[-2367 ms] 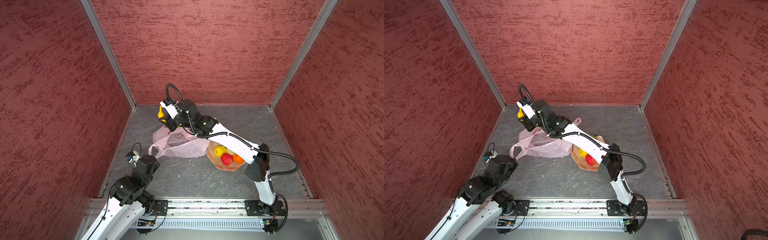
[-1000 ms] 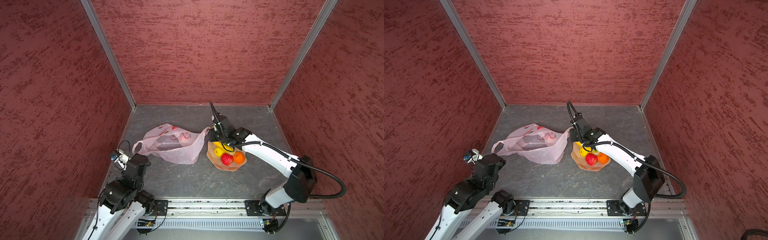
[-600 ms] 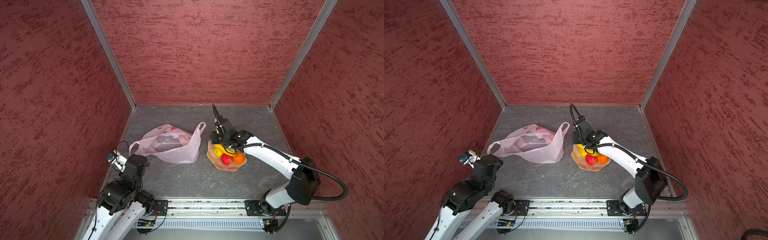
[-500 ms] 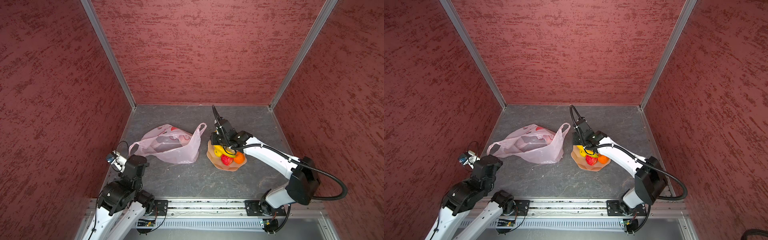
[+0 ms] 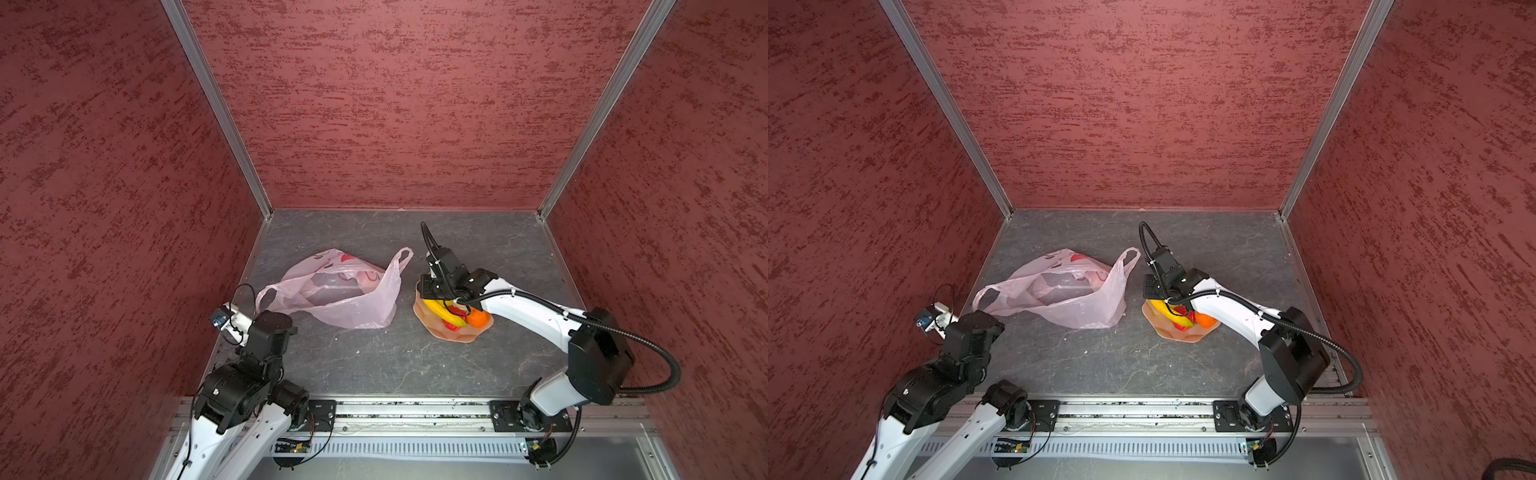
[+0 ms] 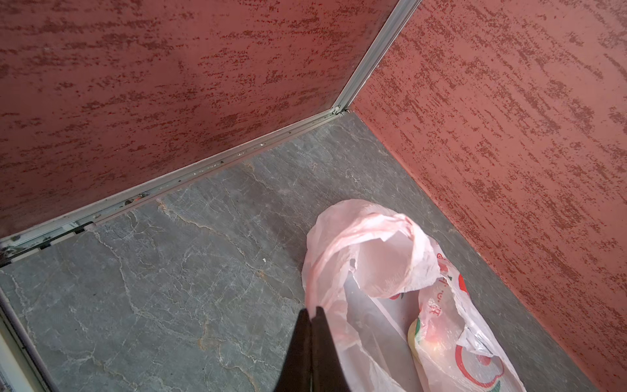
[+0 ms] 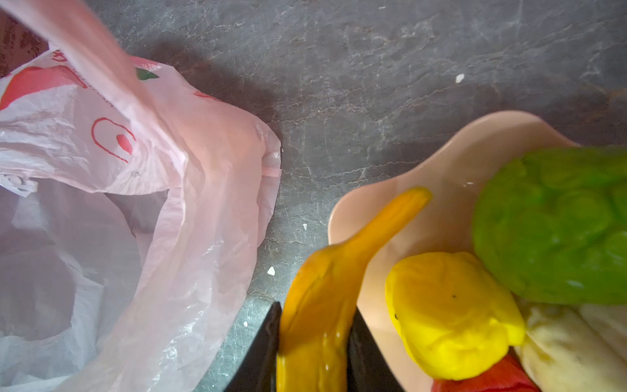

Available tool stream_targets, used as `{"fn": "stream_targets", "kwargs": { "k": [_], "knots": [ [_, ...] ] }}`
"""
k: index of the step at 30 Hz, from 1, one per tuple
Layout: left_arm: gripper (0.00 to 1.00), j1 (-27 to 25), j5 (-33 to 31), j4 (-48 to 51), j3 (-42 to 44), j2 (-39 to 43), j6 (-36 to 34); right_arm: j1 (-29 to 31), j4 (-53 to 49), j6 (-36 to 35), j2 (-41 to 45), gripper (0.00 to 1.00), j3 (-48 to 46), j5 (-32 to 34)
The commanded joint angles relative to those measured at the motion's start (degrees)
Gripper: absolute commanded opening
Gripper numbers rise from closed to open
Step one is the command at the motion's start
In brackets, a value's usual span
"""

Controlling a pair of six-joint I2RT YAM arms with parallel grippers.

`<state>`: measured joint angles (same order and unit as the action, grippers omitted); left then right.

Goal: Take the fake fruits out of the plastic bag
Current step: 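Carry the yellow banana over the peach bowl and lower it, then open the right gripper to release the banana into the bowl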

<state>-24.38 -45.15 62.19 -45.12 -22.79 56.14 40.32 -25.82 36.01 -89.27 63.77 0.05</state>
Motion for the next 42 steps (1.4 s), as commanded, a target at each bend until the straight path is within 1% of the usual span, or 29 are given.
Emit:
{"fn": "stream_targets", "kwargs": {
  "k": [1,12,26,36,42],
  "knots": [
    [0.00,0.48,0.21,1.00,-0.19,0.64,0.47,0.33,2.86,1.43,-0.96,0.16,-0.81,-0.86],
    [0.00,0.61,0.50,1.66,-0.02,1.34,0.90,0.81,3.46,1.87,-2.48,0.18,-2.19,-0.85],
    [0.00,0.59,0.94,1.32,0.32,1.72,0.53,1.43,2.55,2.93,-2.75,0.26,-4.06,0.07],
    [0.00,0.68,1.02,1.17,0.36,1.93,0.37,1.78,2.19,3.01,-3.03,0.38,-4.23,0.74],
    [0.00,0.65,1.11,1.35,0.21,2.30,0.39,2.00,1.51,2.75,-2.69,0.46,-3.90,1.24]
  ]
}}
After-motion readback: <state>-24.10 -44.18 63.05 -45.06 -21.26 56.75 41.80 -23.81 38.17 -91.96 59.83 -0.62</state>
